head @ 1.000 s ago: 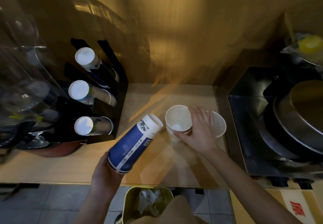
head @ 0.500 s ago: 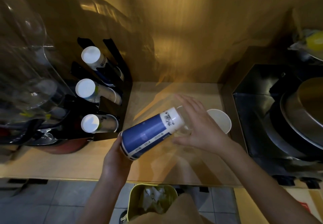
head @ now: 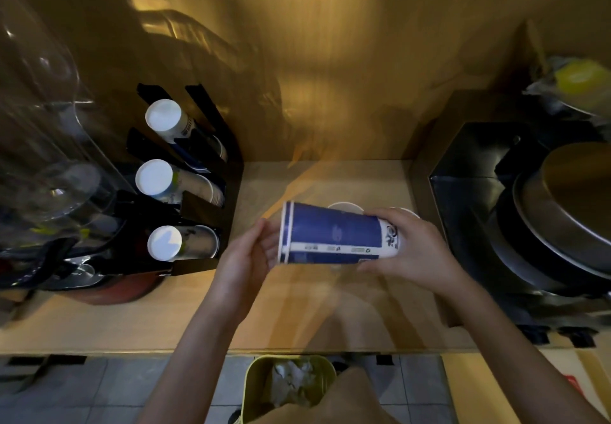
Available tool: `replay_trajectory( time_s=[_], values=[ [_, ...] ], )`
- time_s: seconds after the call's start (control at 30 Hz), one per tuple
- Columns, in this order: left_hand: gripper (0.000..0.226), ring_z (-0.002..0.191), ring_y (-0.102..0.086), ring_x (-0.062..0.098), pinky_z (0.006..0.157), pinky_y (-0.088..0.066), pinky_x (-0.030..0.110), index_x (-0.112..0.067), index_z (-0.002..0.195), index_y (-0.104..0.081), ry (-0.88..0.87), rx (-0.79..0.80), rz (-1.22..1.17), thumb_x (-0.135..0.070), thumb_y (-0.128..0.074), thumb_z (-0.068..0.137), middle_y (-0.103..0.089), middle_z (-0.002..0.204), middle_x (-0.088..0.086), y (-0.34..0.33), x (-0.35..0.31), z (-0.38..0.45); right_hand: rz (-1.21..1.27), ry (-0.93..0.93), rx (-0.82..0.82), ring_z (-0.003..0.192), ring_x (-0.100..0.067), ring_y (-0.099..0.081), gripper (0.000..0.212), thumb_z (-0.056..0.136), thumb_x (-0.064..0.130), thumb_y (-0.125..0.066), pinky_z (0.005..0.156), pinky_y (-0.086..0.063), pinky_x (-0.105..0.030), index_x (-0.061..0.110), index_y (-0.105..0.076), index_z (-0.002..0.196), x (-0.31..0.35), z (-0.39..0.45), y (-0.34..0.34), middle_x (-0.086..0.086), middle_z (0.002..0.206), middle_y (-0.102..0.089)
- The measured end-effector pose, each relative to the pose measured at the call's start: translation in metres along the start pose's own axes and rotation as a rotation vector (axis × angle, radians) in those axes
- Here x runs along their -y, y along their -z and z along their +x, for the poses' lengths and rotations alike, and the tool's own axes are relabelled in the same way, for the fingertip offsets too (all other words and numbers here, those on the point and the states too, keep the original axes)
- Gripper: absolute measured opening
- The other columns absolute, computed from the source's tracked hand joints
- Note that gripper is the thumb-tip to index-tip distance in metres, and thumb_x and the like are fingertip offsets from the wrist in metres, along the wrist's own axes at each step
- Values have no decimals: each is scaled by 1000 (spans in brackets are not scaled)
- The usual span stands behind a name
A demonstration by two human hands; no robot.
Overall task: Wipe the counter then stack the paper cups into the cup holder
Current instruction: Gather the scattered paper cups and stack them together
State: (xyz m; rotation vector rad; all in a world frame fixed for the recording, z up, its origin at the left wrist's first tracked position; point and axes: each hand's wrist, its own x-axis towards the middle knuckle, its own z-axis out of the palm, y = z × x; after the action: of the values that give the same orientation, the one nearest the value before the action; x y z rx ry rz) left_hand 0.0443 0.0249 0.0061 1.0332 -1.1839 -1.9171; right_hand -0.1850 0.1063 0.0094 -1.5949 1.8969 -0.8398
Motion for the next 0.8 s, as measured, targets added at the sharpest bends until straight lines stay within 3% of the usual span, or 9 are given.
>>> replay_trajectory(
  time_s=[0.1, 0.2, 0.27, 0.4, 0.5, 0.63, 0.7, 0.8],
  values=[
    [34, 116, -56, 13, 91, -44, 27, -30, 108, -61, -163, -43, 97, -47, -53, 79, -62, 120, -4, -19, -12, 12, 260, -110, -79, 92, 0, -60, 65, 54, 28, -86, 71, -52, -12, 37, -51, 108, -8, -14, 8, 12, 103, -60],
    [104, 126, -45, 9, 102, -39, 29, -35, 130, -36, -162, 79, 199, -67, -75, 39, -42, 141, -6, -52, -23, 17, 500, -175, -169, 90, -3, -63, 65, 53, 30, -87, 68, -51, -10, 31, -52, 108, -13, -19, 11, 10, 102, -63],
    [122, 127, -46, 8, 104, -40, 31, -32, 140, -22, -154, 163, 252, -56, -82, 36, -39, 145, -5, -78, -30, 23, 617, -177, -221, 96, -6, -65, 66, 52, 36, -81, 74, -53, -14, 28, -54, 111, -16, -17, 12, 5, 108, -65],
    [92, 111, -53, -4, 86, -48, 12, -21, 136, -31, -342, 159, 375, -19, -83, 60, -51, 131, -7, -119, -37, 41, 637, -148, -255, 110, -13, -61, 74, 55, 33, -78, 89, -53, -28, 23, -49, 123, -27, -8, 19, 0, 121, -62],
    [89, 111, -47, -10, 89, -43, 7, -23, 134, -31, -496, 182, 536, -18, -82, 62, -46, 123, -19, -136, -35, 49, 567, -113, -308, 121, -14, -53, 82, 54, 30, -82, 103, -44, -40, 27, -45, 127, -36, -1, 22, 0, 129, -57],
    [105, 125, -38, -1, 101, -40, 16, -25, 143, -16, -481, 258, 654, -21, -83, 61, -38, 135, -15, -141, -20, 56, 506, -151, -315, 124, -17, -50, 92, 46, 36, -79, 108, -39, -43, 19, -43, 129, -54, 9, 16, -6, 131, -54],
    [107, 128, -35, 0, 105, -39, 23, -27, 143, -14, -448, 252, 683, -23, -83, 61, -36, 138, -17, -141, -9, 58, 471, -166, -299, 123, -19, -51, 85, 44, 38, -79, 108, -40, -47, 28, -47, 122, -65, 13, 10, -4, 128, -56],
    [109, 122, -36, -7, 105, -40, 27, -26, 143, -14, -386, 233, 700, -22, -84, 60, -34, 123, -35, -137, 9, 63, 402, -182, -287, 123, -17, -51, 79, 45, 37, -81, 107, -40, -47, 41, -44, 115, -84, 15, -1, -1, 126, -55]
  ],
)
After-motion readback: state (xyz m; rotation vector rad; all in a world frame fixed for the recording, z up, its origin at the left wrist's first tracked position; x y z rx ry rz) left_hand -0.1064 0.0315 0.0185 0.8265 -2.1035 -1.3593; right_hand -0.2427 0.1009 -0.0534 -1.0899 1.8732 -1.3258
